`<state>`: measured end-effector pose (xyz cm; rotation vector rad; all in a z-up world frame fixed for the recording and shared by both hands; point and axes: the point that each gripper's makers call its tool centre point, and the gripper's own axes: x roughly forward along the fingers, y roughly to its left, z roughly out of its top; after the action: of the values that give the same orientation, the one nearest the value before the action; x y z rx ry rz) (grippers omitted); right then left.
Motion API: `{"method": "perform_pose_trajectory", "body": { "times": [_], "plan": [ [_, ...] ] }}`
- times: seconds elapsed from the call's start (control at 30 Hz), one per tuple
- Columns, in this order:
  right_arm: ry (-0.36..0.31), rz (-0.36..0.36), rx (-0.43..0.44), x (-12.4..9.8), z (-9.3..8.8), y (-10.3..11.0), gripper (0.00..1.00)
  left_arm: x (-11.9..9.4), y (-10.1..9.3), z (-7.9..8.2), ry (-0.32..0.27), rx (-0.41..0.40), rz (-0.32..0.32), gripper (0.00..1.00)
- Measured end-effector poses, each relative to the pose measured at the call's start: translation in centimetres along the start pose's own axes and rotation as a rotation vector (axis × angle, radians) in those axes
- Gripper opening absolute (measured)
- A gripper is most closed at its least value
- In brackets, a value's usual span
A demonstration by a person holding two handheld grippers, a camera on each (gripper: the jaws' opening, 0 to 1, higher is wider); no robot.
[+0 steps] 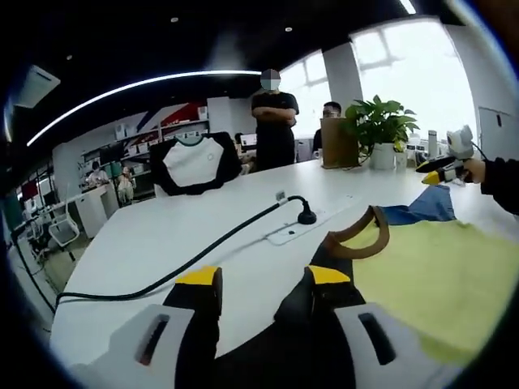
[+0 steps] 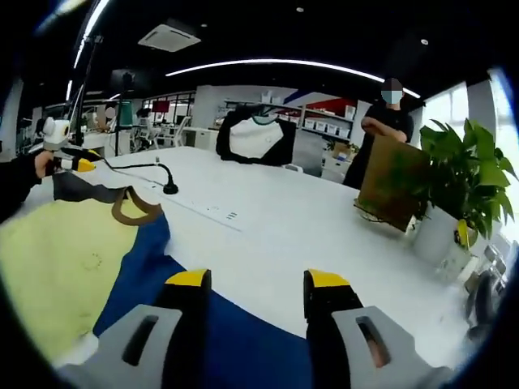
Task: Fold the garment on the visible template until the final outline fits inside the template.
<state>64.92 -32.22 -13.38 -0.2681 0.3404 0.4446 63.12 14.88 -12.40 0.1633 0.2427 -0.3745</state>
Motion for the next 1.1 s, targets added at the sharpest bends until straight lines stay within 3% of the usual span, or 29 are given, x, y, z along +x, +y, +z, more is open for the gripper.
{"method": "perform_pose_trajectory", "body": {
  "times": [0.03,0.1,0.13,0.23,0.4,0.67,1.1],
  "plan": [
    [0.001,-0.007,0.012,-0.5,-0.3,-0.6,0.46,-0.3,0.4,0.1,-0.006,0.035,0.028,0.54],
    [0.007,-0.038,0.011,-1.0,-1.0,-1.9,0.48,-0.8,0.9,0.0,-0.007,0.015,0.063,0.73],
    [0.010,-0.051,0.011,-1.4,-1.3,-2.3,0.49,-1.0,1.0,0.0,-0.008,0.008,0.066,0.78],
    [0.016,-0.092,0.043,-2.5,-2.4,-3.8,0.53,-1.8,0.9,0.5,-0.038,0.003,0.072,0.81],
    [0.044,-0.169,0.041,-4.0,-4.7,-6.9,0.62,-2.9,0.4,1.0,-0.078,-0.010,0.074,0.98],
    [0.043,-0.259,0.108,-6.1,-7.4,-9.7,0.74,-5.6,-1.1,1.6,-0.111,-0.052,0.059,1.00],
    [0.086,-0.312,0.244,-7.0,-10.7,-12.1,0.71,-9.7,-3.0,2.5,-0.176,-0.082,0.023,1.00]
  ]
}}
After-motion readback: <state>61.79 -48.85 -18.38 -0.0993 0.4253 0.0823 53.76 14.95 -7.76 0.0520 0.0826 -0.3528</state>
